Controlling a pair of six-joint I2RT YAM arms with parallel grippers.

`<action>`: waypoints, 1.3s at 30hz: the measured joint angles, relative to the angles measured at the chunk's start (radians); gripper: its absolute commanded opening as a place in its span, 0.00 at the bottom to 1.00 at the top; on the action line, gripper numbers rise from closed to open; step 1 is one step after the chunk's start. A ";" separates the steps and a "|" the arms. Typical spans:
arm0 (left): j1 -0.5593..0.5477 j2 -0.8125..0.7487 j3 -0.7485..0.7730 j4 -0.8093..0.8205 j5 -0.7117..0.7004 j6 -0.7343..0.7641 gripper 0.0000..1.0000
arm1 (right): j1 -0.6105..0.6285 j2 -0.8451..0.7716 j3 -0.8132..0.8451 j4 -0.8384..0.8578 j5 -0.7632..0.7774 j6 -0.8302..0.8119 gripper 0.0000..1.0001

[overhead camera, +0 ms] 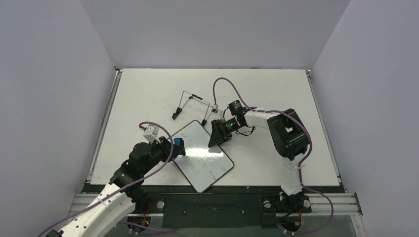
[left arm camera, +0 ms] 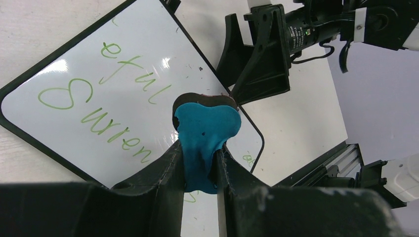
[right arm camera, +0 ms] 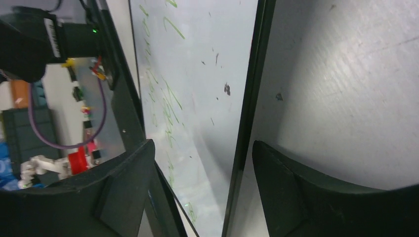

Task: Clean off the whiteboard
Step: Pick up the whiteboard at the center of the board.

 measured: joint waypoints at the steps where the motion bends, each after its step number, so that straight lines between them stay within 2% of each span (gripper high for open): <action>1: 0.000 -0.002 0.000 -0.003 0.000 0.000 0.00 | 0.000 0.013 0.000 0.027 -0.024 0.032 0.68; 8: 0.000 -0.025 0.000 -0.021 0.000 -0.004 0.00 | -0.001 0.086 -0.013 0.207 -0.151 0.216 0.62; 10: 0.000 -0.032 0.000 -0.021 0.001 -0.005 0.00 | -0.001 0.096 -0.024 0.248 -0.168 0.256 0.59; 12: -0.001 -0.033 0.000 -0.021 0.002 -0.005 0.00 | 0.000 0.108 -0.031 0.280 -0.182 0.286 0.51; 14: -0.001 -0.033 0.000 -0.021 0.005 -0.005 0.00 | 0.001 0.122 -0.034 0.303 -0.190 0.306 0.39; 16: -0.001 -0.033 0.000 -0.021 0.008 -0.005 0.00 | 0.001 0.136 -0.037 0.314 -0.193 0.317 0.11; 17: -0.001 -0.033 0.000 -0.021 0.011 -0.005 0.00 | 0.001 0.142 -0.039 0.316 -0.188 0.318 0.01; 22: -0.006 -0.031 0.000 -0.013 0.051 -0.002 0.00 | -0.013 0.133 -0.033 0.239 -0.272 0.306 0.00; 27: -0.019 -0.026 0.009 0.014 0.114 0.008 0.00 | -0.027 0.042 -0.005 0.015 -0.222 0.156 0.00; 34: -0.081 0.022 0.080 0.113 0.172 0.006 0.00 | -0.033 -0.140 0.182 -0.418 -0.002 -0.132 0.00; 39: -0.241 0.153 0.153 0.167 0.085 -0.011 0.00 | -0.032 -0.204 0.331 -0.587 0.205 -0.201 0.00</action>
